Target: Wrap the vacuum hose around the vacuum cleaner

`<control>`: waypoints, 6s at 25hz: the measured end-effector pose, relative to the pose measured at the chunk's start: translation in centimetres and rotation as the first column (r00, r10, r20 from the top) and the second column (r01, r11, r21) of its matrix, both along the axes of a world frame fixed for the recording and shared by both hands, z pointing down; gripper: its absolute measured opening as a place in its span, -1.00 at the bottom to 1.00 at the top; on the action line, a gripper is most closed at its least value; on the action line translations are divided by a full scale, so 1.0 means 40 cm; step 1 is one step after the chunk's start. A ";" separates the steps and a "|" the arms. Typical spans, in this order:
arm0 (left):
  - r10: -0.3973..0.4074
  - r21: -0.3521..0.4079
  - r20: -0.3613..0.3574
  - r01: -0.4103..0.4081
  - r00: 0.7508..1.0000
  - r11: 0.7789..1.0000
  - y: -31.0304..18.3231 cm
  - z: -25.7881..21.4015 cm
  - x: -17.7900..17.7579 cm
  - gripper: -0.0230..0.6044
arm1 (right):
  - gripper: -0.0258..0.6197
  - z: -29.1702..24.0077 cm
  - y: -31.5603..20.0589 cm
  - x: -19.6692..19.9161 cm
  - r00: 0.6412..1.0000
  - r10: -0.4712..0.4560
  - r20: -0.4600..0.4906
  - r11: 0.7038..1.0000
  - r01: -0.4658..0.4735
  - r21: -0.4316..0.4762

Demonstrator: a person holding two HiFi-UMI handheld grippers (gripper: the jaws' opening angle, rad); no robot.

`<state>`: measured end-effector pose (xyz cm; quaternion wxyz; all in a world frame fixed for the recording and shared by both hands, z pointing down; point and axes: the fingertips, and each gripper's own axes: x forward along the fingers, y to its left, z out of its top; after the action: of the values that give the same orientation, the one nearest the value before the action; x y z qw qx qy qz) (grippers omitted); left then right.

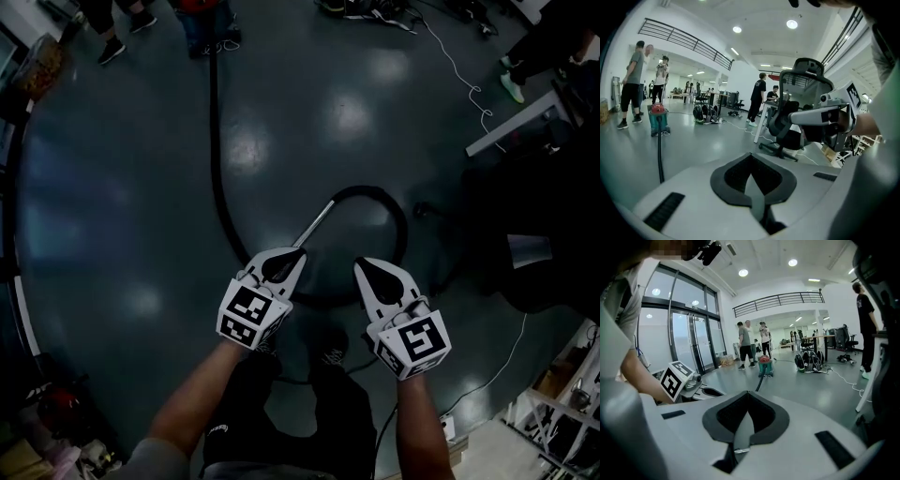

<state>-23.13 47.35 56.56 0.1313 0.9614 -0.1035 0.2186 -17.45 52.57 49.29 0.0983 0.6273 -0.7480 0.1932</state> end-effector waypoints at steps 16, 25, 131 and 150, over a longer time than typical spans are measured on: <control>0.087 -0.074 0.192 -0.074 0.977 0.995 -0.043 0.867 -0.017 -0.77 | -0.73 0.905 -0.098 -0.044 0.954 -0.300 -0.016 0.941 0.293 -0.171; 0.185 -0.134 0.350 -0.146 0.918 0.980 -0.049 1.243 -0.072 -0.42 | -0.48 1.281 -0.192 -0.080 0.867 -0.496 -0.041 0.841 0.469 -0.268; 0.038 -0.332 0.634 0.227 0.772 0.916 0.218 0.591 -0.368 -0.37 | -0.01 0.848 -0.061 -0.289 0.555 0.454 0.698 0.811 0.067 -0.581; -0.031 -0.388 0.506 0.259 0.862 0.885 0.337 0.368 -0.441 -0.36 | -0.32 0.690 -0.106 -0.426 0.519 0.498 0.695 0.778 0.088 -0.623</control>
<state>-40.77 60.83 71.29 0.3326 0.8089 -0.1545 0.4596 -34.50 48.32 76.89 -0.1050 0.4834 -0.5175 0.6982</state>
